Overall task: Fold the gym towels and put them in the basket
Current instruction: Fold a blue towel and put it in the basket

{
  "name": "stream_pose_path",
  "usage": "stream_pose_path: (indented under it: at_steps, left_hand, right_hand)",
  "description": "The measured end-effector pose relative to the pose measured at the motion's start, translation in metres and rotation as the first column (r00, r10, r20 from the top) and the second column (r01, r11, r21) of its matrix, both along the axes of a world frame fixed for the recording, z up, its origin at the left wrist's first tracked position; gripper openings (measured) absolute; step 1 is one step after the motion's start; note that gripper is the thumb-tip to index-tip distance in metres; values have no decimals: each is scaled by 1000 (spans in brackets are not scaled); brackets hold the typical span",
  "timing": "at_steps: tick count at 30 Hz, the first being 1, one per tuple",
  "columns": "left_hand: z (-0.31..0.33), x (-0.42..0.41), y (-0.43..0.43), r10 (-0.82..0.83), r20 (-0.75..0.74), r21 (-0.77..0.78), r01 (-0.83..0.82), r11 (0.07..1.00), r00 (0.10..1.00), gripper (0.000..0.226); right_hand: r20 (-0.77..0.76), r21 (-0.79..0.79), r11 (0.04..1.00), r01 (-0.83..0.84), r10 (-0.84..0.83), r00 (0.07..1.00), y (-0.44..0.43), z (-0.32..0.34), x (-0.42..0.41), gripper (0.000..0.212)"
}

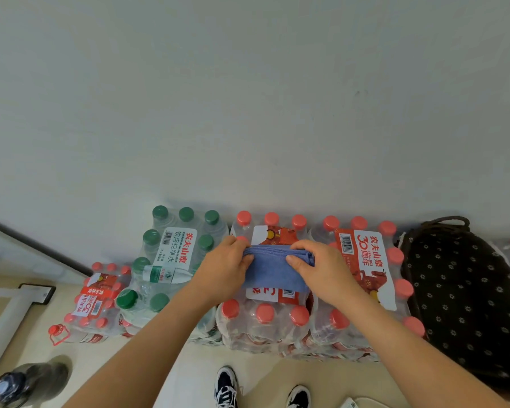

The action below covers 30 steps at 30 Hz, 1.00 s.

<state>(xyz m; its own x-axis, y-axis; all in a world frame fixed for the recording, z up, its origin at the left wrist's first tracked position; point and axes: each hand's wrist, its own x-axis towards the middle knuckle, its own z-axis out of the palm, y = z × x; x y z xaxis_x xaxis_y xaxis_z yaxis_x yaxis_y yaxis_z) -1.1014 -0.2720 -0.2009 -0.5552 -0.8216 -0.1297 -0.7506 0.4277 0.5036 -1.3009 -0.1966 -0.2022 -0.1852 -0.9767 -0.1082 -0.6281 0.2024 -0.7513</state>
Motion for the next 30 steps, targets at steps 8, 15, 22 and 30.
stream_pose_path:
  at_steps: [8,15,22,30]
  left_hand:
    - [11,-9,-28,75,71,257,-91,962,995,23]
    - [3,-13,-35,60,101,291,-87,953,993,23]
    - [-13,-7,-23,223,-41,31,-222,975,974,24]
    - [-28,12,-16,116,-42,15,-115,993,992,36]
  right_hand:
    - [18,179,984,0,-3,1000,-28,2,-5,11]
    - [60,254,967,16,-32,998,-39,1,-4,15]
    - [-8,48,972,231,-230,973,-35,-1,4,15]
    - [-201,97,992,79,-58,978,-31,10,6,20]
